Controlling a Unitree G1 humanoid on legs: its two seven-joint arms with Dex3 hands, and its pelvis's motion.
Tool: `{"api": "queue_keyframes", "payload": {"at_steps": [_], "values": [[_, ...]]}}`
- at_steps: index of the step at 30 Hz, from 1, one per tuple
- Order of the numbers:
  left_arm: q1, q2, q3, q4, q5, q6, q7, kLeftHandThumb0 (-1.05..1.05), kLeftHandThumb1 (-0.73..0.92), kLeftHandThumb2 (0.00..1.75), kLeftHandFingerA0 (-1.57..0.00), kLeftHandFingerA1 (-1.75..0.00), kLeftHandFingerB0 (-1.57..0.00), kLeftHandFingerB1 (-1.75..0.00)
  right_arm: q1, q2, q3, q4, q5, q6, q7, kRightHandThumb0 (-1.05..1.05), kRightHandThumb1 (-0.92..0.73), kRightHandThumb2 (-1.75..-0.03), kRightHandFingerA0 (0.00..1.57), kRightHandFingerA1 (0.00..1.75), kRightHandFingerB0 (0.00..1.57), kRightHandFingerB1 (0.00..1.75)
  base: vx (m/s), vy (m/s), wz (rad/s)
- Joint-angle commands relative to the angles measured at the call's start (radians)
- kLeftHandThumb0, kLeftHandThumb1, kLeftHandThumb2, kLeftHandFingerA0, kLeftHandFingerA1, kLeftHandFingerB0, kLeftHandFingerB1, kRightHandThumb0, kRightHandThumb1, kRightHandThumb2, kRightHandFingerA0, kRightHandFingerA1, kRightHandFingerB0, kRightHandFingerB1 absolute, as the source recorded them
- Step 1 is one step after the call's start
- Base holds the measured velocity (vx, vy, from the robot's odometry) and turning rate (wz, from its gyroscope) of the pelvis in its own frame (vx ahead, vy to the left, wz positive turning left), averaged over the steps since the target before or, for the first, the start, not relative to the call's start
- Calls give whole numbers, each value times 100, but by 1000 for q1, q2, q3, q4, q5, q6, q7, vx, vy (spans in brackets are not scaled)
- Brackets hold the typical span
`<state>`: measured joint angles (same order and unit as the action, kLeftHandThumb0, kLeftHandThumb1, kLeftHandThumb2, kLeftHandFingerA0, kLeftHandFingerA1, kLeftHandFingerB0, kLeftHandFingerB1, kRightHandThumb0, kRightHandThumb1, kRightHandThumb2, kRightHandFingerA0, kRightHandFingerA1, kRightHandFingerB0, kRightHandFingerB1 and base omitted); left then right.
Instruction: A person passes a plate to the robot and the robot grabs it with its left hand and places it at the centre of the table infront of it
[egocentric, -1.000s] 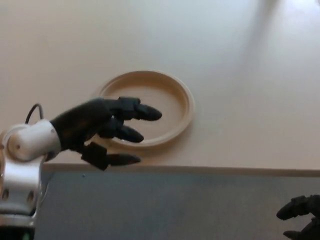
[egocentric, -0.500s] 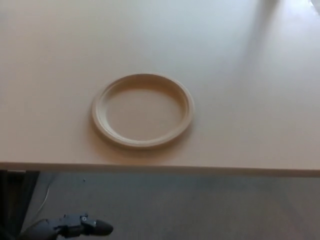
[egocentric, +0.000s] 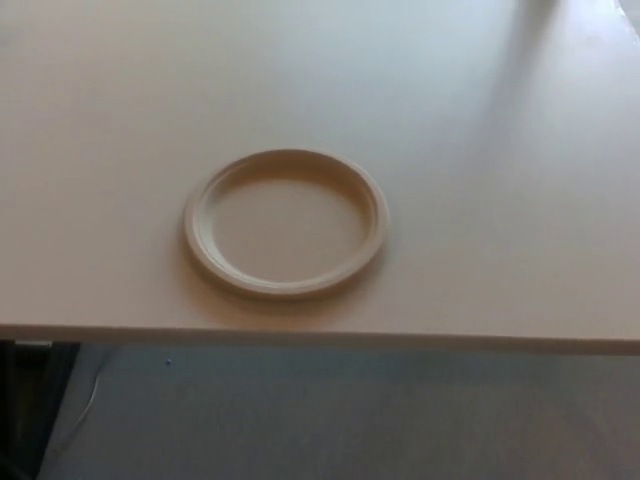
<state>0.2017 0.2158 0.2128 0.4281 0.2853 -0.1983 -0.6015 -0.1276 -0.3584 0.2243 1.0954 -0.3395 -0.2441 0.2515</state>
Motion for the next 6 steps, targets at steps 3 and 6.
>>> {"api": "queue_keyframes", "payload": {"at_steps": [3, 6], "values": [[-214, 104, -88, 457, 152, 40, 445, -65, 77, 64, -48, -38, -32, -32, -10, -7, -56, 38, 49, 7, -45, -74, -55, -93, 27, 59, 16, 50, 0, 0, 0], [-250, 117, -97, 515, 140, 38, 469, -71, 66, 95, -49, -54, -25, -45, -25, -4, -52, 46, 37, 11, -58, -75, -55, -93, 27, 59, 16, 49, 0, 0, 0]]}}
